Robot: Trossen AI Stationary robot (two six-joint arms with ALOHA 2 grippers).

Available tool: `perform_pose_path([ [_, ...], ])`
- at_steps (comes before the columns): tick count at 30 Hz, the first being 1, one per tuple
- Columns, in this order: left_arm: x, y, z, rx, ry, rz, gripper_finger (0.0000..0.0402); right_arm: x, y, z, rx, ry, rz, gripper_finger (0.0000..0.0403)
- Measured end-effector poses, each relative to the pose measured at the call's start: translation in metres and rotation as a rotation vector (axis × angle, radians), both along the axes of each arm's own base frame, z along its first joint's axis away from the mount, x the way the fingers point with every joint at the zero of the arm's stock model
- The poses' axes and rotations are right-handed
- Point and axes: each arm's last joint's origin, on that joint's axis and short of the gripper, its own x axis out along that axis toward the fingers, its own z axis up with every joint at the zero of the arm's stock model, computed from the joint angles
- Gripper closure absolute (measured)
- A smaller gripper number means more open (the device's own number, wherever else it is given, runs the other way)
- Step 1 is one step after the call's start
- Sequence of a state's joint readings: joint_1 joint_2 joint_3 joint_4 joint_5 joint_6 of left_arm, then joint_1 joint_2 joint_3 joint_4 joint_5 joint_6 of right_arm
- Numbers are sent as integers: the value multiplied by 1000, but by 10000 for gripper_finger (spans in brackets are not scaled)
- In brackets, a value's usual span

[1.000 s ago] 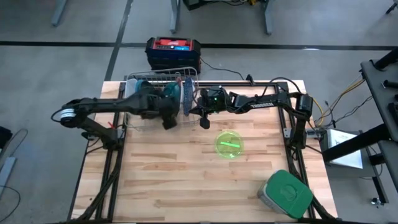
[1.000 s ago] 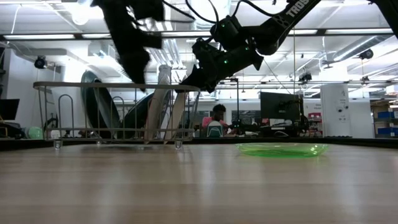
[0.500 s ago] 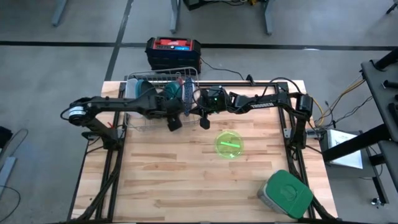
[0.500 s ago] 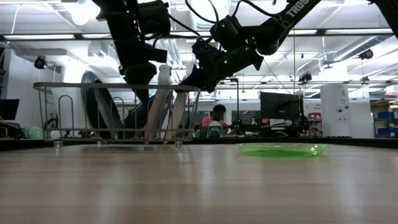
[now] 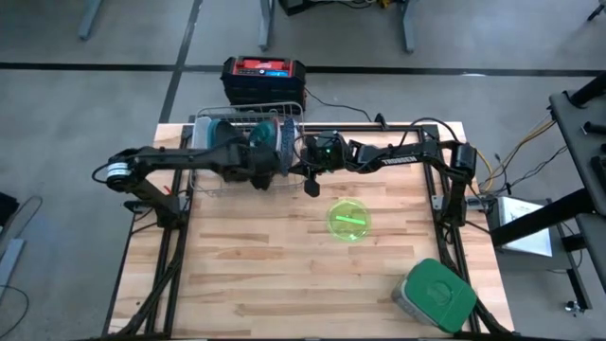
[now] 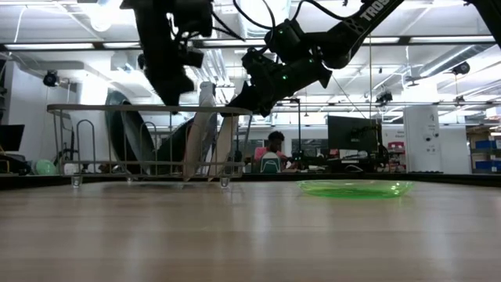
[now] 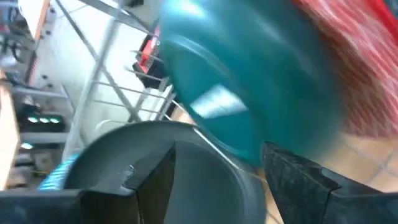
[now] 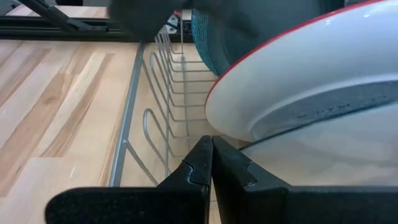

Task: Sort dishes
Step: Put the green plate into the dish rack

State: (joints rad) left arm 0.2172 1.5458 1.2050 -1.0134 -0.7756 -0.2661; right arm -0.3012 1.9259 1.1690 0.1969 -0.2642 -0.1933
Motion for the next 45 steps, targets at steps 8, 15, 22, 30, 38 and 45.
perform_pose_path([
  [8,8,-5,0,-206,-79,-212,175,0,0,0,-1,-1,1,403],
  [15,4,-5,-35,-213,-49,-177,175,0,0,0,-4,0,-1,403],
  [22,3,-3,-40,-83,-55,-105,175,0,0,0,-2,-1,-2,403],
  [30,-2,0,-15,93,-25,22,175,0,0,0,2,2,-4,403],
  [38,2,4,8,140,-37,12,175,0,0,0,2,7,-3,403],
  [45,7,2,8,-119,49,-284,175,-1,0,-1,2,8,-2,403],
])
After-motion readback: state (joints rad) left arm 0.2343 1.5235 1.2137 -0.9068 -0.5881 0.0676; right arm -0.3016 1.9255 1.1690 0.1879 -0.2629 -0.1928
